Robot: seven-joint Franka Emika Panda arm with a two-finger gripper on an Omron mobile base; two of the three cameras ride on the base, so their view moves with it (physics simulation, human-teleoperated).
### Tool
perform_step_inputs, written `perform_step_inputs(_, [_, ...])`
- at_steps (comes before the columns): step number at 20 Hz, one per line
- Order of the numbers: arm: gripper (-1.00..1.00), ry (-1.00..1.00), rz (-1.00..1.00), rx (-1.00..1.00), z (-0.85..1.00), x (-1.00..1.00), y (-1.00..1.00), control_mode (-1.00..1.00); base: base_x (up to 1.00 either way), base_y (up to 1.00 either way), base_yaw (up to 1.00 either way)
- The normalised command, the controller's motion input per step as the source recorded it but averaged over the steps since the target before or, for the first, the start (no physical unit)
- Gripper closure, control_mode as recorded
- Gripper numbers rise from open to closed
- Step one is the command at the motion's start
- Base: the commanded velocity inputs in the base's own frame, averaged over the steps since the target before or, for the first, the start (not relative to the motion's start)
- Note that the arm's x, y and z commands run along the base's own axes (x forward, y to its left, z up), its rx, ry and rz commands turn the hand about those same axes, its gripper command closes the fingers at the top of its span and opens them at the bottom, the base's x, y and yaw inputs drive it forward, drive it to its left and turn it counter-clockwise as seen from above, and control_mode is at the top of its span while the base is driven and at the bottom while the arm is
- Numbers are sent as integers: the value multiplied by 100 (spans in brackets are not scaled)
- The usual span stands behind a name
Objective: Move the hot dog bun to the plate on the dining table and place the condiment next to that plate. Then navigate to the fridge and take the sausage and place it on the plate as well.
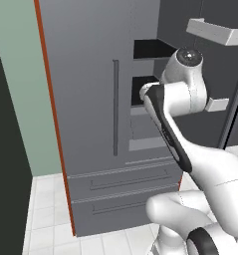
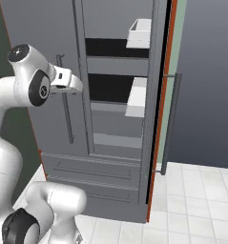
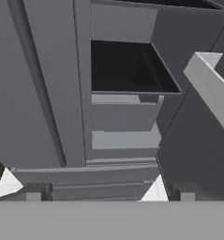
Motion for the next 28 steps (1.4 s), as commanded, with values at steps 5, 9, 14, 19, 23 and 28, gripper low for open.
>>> perform_step_inputs(5, [-100, 2, 0, 22, 1, -15, 65, -100, 0, 0, 0])
perform_step_inputs(9, [-100, 5, 0, 0, 1, 9, 36, -100, 0, 0, 0])
perform_step_inputs(14, [-100, 0, 2, -1, 0, 20, 34, -100, 0, 0, 0])
perform_step_inputs(19, [-100, 0, 9, 0, 0, 28, 36, -100, 0, 0, 0])
perform_step_inputs(23, [-100, -4, 5, 1, 0, 35, 1, -100, 0, 0, 0])
perform_step_inputs(28, [-100, -8, 0, 1, -3, 49, -6, -100, 0, 0, 0])
